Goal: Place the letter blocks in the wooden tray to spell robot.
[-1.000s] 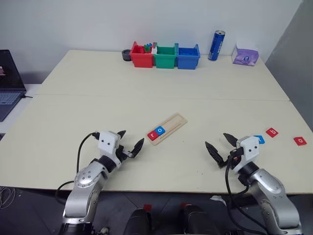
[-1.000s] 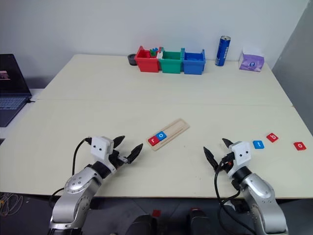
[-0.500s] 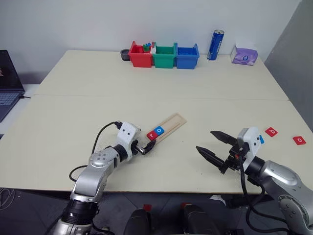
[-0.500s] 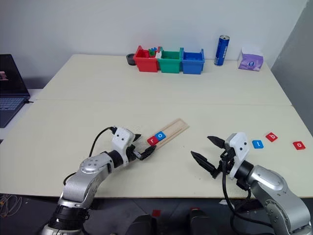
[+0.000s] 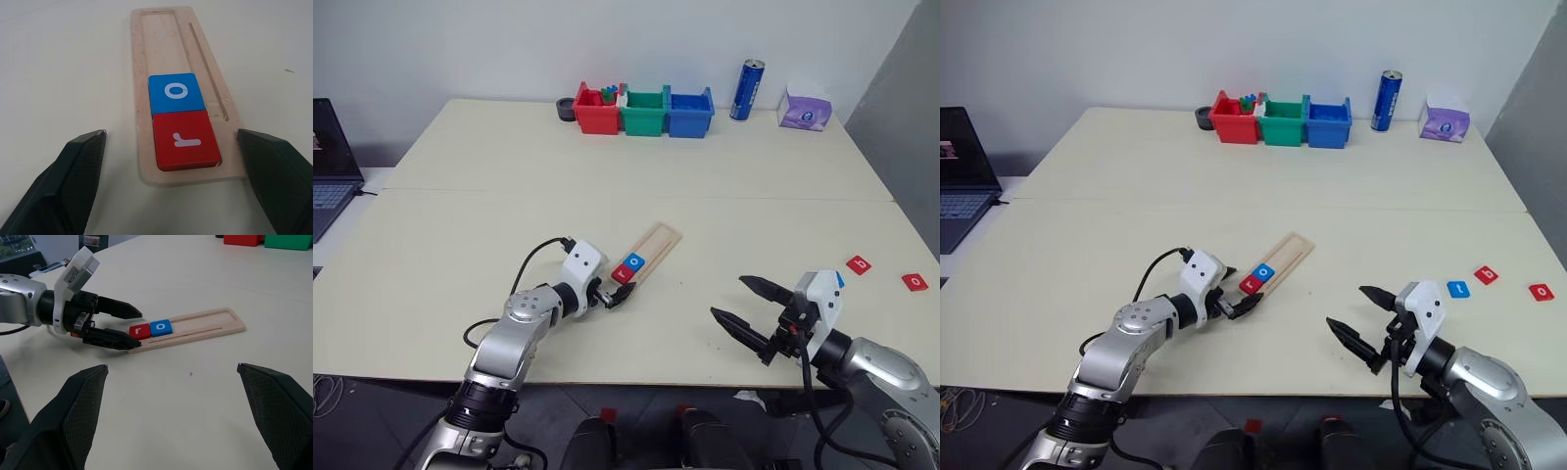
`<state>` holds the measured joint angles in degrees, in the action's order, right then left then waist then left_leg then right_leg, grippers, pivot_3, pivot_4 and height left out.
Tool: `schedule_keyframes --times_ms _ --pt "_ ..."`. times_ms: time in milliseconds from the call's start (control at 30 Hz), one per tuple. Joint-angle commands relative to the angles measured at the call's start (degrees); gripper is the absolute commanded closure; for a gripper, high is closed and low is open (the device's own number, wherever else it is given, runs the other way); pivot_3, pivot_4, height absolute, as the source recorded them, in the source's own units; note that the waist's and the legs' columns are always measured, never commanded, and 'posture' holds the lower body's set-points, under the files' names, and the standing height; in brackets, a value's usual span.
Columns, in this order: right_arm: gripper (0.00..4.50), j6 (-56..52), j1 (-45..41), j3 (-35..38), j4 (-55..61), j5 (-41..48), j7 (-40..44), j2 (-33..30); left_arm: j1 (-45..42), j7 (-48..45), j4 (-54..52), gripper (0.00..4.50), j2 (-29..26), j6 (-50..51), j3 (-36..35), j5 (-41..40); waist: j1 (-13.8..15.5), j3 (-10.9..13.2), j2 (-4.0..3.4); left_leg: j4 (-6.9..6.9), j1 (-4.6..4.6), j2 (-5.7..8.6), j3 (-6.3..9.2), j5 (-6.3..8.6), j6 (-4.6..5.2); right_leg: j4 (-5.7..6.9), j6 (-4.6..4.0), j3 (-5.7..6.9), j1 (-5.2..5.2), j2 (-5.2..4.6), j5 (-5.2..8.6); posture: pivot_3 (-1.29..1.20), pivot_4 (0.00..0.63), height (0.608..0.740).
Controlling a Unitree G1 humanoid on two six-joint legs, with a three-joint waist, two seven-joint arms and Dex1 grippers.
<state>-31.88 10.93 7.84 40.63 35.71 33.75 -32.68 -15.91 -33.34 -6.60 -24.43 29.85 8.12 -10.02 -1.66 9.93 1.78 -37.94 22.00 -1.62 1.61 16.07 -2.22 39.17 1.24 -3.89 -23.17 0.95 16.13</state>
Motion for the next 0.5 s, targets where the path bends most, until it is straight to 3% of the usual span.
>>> schedule_keyframes --times_ms 33,267,500 --pt "0.0 0.7 0.3 1.5 3.2 2.0 0.8 -0.7 -0.5 0.0 -1.6 0.02 0.2 -0.4 -1.2 -0.6 0.0 0.0 0.0 0.0 0.0 0.0 0.0 0.0 0.0 0.0 0.0 0.0 0.0 0.0 0.0 0.0 0.15 0.74" --pt "0.0 -0.2 -0.6 1.5 4.8 4.0 0.9 -2.4 1.2 0.5 -4.9 0.02 2.8 1.5 -4.3 -5.1 0.0 0.0 0.0 0.0 0.01 -0.01 0.0 0.0 0.0 -0.02 0.0 0.0 0.0 0.0 0.0 0.0 0.15 0.74" --pt "0.0 -0.8 -2.0 1.5 4.6 5.6 0.8 -4.0 0.6 1.9 -5.5 0.02 2.9 5.4 -2.8 -4.4 0.0 0.0 0.01 0.0 0.02 0.01 0.01 0.0 0.0 -0.03 0.02 0.0 0.0 0.01 -0.01 0.0 0.15 0.74"
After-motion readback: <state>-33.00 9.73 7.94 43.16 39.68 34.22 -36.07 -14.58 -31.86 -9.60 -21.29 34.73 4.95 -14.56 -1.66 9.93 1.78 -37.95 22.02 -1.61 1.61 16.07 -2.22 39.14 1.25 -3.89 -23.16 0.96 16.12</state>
